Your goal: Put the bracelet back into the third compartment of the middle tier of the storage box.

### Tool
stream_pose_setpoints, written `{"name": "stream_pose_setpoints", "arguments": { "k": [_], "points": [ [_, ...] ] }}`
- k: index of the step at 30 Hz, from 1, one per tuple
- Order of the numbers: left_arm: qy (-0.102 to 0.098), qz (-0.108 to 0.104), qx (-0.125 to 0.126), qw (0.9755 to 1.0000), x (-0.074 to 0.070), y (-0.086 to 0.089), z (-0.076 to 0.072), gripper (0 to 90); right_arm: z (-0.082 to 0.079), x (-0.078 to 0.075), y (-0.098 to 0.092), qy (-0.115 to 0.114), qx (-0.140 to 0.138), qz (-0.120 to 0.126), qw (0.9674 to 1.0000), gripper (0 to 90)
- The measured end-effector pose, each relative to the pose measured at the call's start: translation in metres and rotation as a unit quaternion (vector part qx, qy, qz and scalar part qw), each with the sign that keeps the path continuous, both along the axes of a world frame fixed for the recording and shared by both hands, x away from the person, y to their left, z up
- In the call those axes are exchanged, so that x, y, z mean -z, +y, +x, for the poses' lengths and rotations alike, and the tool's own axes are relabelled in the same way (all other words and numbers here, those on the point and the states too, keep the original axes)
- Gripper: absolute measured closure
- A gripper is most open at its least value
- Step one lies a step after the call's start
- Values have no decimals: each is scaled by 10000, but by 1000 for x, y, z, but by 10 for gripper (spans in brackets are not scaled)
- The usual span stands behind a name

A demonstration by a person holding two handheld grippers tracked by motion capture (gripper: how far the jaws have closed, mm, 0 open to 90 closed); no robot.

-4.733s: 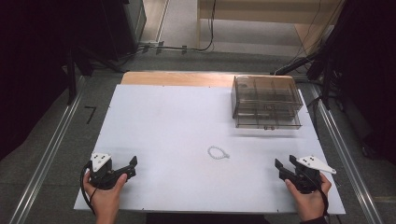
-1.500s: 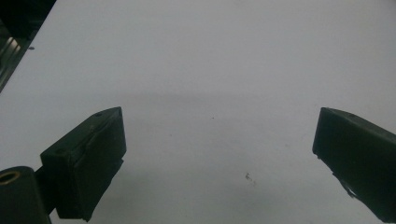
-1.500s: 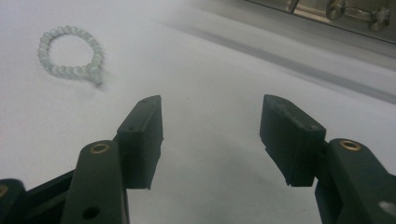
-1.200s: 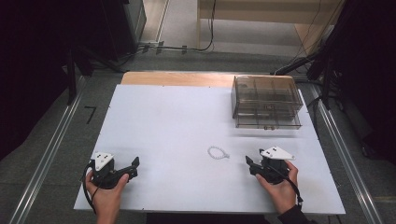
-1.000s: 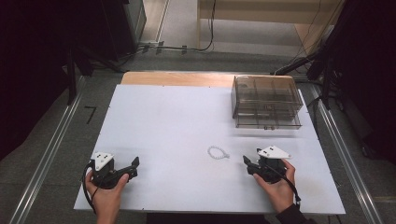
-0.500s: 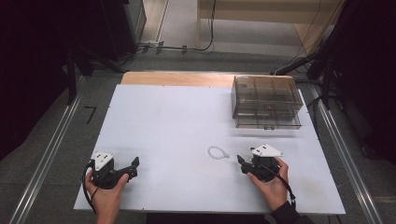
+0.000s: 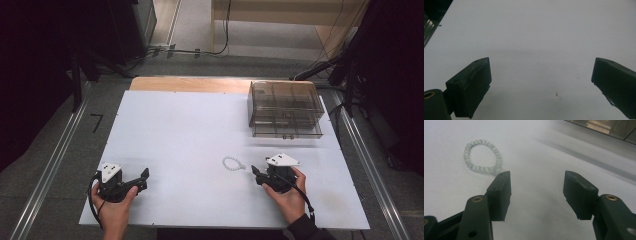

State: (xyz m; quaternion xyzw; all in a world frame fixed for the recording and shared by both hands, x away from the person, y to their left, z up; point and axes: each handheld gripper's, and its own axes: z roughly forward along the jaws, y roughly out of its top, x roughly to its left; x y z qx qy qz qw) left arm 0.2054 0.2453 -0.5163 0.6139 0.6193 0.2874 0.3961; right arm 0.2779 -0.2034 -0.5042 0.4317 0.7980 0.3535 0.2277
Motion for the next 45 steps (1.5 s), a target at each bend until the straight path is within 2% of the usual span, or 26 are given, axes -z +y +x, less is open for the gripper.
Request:
{"name": "stream_pose_setpoints", "arguments": {
  "k": [24, 39, 45],
  "points": [
    [4, -14, 24, 10000, 0, 1, 0, 32, 6, 4, 15, 102, -150, 40, 9998, 397],
    [10, -25, 38, 10000, 0, 1, 0, 32, 8, 8, 27, 170, -328, 110, 9993, 491],
    [22, -25, 55, 10000, 0, 1, 0, 32, 9, 10, 29, 187, -442, 131, 9988, 561]
  ]
}}
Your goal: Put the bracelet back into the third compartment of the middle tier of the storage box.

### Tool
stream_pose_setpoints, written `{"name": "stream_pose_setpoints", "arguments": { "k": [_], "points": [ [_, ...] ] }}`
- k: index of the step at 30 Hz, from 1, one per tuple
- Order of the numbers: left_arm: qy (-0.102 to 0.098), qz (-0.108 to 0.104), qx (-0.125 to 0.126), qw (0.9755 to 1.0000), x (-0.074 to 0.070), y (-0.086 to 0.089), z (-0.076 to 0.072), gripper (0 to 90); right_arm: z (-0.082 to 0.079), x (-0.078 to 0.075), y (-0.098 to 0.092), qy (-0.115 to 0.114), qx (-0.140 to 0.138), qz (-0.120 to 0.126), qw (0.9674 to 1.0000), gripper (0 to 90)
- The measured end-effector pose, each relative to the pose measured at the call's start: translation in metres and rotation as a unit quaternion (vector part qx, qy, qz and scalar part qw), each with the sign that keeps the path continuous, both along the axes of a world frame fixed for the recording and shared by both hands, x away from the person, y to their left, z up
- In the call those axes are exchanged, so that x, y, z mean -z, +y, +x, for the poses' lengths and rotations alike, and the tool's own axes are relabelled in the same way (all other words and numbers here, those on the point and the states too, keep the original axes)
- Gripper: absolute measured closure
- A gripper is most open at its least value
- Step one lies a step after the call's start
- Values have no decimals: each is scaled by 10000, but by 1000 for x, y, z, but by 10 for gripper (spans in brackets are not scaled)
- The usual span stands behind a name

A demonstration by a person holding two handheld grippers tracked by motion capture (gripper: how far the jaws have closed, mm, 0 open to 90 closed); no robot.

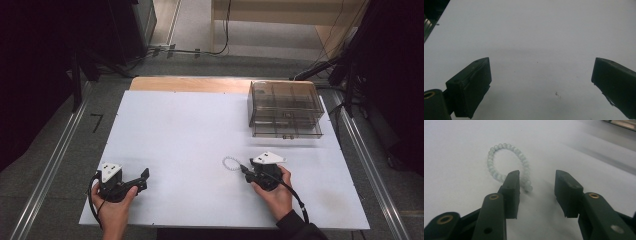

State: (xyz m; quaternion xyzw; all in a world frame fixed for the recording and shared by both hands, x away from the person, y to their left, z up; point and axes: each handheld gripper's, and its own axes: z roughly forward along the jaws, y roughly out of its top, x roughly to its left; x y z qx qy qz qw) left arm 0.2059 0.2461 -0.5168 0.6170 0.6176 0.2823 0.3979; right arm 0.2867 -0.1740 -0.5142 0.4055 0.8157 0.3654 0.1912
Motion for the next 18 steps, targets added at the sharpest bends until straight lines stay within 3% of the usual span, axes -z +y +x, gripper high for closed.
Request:
{"name": "stream_pose_setpoints", "arguments": {
  "k": [8, 14, 18],
  "points": [
    [1, -4, 2, 10000, 0, 0, 0, 32, -1, 2, 4, 39, -174, 12, 9998, 751],
    [3, -8, 5, 10000, 0, 0, 0, 32, -1, 1, 3, 70, -265, 18, 9996, 826],
    [6, -3, 1, 10000, 0, 0, 0, 32, -1, 1, 3, 80, -289, 16, 9995, 831]
  ]
}}
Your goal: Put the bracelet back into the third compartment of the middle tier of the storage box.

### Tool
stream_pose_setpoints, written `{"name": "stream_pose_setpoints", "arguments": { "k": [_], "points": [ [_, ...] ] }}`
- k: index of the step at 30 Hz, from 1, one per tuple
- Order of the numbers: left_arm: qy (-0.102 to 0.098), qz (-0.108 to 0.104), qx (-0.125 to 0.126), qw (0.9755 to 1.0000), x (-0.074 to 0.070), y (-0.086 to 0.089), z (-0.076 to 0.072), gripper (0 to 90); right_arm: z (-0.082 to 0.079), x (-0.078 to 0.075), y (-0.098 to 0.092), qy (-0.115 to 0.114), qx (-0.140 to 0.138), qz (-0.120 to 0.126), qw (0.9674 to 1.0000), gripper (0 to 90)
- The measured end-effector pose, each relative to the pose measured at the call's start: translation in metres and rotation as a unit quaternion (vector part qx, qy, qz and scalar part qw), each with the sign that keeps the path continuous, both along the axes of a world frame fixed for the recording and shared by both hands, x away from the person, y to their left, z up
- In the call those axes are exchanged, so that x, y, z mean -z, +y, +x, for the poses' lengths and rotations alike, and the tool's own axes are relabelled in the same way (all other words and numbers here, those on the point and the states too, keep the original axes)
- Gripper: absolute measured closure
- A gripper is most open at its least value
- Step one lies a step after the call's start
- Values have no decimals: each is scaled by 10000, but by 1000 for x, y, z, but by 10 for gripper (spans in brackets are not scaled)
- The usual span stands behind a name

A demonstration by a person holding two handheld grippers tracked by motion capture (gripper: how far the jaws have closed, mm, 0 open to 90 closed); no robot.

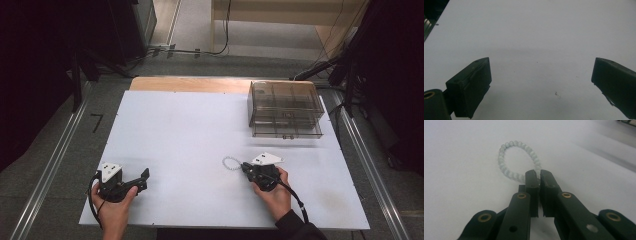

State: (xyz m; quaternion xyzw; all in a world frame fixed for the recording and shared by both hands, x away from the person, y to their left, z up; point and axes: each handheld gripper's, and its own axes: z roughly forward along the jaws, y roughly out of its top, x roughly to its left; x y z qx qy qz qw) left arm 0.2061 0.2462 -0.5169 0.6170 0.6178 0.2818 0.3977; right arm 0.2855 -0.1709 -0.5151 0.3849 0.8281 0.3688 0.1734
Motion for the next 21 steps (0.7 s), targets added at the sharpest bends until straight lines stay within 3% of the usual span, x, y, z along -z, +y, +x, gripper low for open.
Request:
{"name": "stream_pose_setpoints", "arguments": {
  "k": [10, 21],
  "points": [
    [1, -4, -9, 10000, 0, 0, 0, 32, -3, -7, -3, -155, -69, 61, 9998, 835],
    [3, -7, -7, 10000, 0, 0, 0, 32, -3, -21, -17, -330, 68, 281, 9990, 835]
  ]
}}
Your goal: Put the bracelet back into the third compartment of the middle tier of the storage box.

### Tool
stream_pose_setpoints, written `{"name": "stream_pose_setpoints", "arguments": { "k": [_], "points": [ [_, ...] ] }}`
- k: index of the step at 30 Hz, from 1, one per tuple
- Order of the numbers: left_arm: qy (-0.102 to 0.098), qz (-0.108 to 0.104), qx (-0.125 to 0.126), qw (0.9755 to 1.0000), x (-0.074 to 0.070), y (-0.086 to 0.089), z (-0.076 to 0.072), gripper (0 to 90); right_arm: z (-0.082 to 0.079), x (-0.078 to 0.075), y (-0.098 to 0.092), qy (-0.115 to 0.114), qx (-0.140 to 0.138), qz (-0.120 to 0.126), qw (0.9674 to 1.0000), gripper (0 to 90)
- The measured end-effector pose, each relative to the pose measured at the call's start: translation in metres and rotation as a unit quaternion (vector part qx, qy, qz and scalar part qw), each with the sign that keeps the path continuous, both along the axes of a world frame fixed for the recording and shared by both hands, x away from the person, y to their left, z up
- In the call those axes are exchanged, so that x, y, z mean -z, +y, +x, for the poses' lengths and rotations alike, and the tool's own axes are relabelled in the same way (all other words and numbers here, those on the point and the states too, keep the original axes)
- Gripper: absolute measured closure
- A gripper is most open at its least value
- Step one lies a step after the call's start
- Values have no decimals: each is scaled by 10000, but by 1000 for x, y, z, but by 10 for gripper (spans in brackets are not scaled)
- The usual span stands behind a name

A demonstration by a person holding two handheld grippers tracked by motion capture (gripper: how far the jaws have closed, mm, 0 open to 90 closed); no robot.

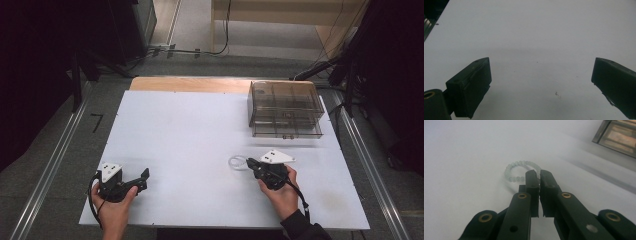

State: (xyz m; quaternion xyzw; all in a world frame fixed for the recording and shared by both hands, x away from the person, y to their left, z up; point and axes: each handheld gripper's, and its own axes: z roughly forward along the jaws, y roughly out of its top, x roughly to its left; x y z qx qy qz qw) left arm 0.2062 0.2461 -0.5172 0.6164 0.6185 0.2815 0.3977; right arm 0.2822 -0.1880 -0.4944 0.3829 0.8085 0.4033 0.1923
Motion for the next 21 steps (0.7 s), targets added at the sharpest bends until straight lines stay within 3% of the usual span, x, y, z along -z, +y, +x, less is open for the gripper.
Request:
{"name": "stream_pose_setpoints", "arguments": {
  "k": [21],
  "points": [
    [6, -4, 1, 10000, 0, 0, 0, 33, 2, -27, -42, -337, 535, 389, 9972, 837]
  ]
}}
